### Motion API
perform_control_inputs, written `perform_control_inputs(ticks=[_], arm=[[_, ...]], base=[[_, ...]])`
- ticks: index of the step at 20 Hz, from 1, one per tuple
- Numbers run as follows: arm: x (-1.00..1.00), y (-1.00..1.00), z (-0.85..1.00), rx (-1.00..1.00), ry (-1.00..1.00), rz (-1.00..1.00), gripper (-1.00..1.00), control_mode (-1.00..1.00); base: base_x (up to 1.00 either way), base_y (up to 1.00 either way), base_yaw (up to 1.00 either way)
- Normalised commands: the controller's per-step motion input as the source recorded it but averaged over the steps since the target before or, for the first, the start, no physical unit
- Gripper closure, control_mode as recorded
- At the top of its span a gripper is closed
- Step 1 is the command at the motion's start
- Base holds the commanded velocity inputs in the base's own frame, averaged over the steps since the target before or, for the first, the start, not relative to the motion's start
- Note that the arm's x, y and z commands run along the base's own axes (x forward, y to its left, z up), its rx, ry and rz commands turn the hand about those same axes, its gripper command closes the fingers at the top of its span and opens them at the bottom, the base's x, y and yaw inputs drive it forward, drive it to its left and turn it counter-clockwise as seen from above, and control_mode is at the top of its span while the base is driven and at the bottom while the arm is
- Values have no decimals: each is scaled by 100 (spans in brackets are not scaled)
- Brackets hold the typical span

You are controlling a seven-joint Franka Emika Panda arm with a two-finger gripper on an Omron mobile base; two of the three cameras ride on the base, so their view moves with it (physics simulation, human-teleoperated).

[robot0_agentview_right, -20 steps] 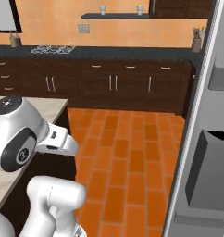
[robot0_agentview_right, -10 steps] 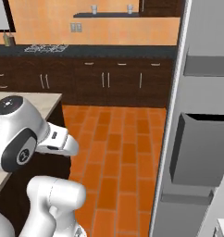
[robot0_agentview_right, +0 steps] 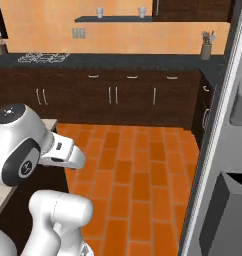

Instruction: Take the meat container that has the steak and place it on the second highest rack of the freezer. Then take the vegetable container that has the mushroom and carrot and place it on the highest rack of the freezer.

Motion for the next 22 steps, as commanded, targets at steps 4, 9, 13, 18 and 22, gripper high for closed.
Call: perform_control_inputs(ticks=[4, 9, 13, 18, 22], arm=[[0, 0, 0, 0, 0, 0, -100, 100], [0, 0, 0, 0, 0, 0, -100, 100], [0, 0, 0, 0, 0, 0, -100, 100], [0, 0, 0, 0, 0, 0, -100, 100], [0, 0, 0, 0, 0, 0, -100, 100]], base=[[100, 72, -1], [100, 32, -1], [100, 12, -2], [100, 1, -2], [100, 5, -20]])
